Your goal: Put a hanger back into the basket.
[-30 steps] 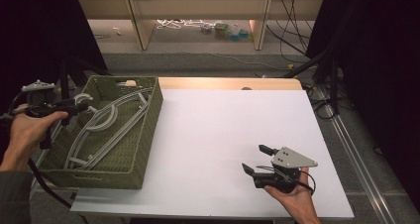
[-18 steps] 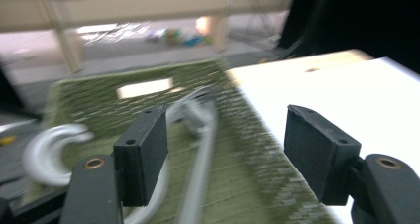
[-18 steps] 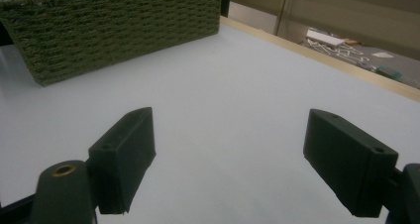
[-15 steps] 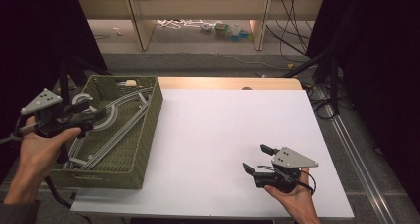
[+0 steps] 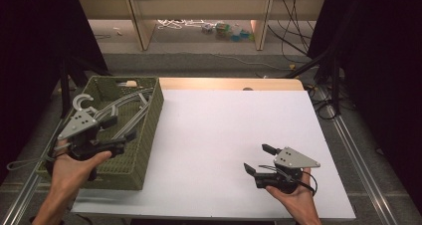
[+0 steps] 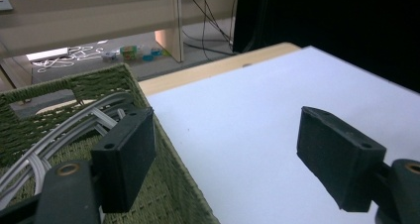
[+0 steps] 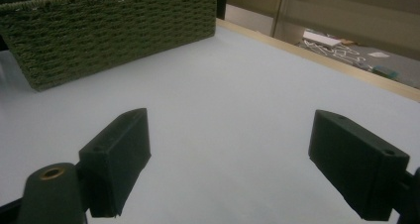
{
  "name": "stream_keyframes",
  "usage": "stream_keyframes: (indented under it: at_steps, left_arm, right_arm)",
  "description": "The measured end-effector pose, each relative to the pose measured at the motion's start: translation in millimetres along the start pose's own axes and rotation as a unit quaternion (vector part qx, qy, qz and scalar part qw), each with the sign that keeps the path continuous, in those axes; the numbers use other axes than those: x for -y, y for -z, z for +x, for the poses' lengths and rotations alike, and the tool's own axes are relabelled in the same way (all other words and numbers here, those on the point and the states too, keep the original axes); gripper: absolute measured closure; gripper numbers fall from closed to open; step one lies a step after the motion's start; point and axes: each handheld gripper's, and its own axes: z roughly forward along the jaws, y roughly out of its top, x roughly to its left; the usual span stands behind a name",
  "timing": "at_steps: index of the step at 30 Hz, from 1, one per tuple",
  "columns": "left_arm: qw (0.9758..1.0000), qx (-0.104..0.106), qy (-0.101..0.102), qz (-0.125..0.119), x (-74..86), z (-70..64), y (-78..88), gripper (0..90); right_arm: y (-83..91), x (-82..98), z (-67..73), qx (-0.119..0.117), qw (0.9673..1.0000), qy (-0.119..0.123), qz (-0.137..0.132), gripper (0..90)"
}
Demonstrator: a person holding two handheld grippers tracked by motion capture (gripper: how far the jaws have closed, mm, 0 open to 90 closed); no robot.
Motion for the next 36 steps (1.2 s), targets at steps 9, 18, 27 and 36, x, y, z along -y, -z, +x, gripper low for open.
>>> stream_keyframes:
  at_steps: [9,18,27,36]
  left_arm:
    - [0.9999,0.005,-0.004,-0.011,22.4,-25.5,-1.0,24.3]
    - [0.9981,0.021,0.029,-0.051,47.5,-41.1,-23.3,23.7]
    - [0.9976,0.049,0.012,-0.049,71.3,-59.3,-41.5,21.6]
    - [0.9968,0.051,0.008,-0.06,79.0,-61.5,-40.3,19.0]
  right_arm:
    - [0.0,1.2,1.7,-0.005,1.0,-0.007,0.004,17.1]
    - [-0.1,1.6,0.2,-0.008,1.0,0.0,0.0,17.1]
    - [1.7,1.1,3.8,-0.01,1.0,-0.002,-0.002,17.2]
    - [1.1,3.2,6.9,0.001,0.9998,0.001,-0.02,16.9]
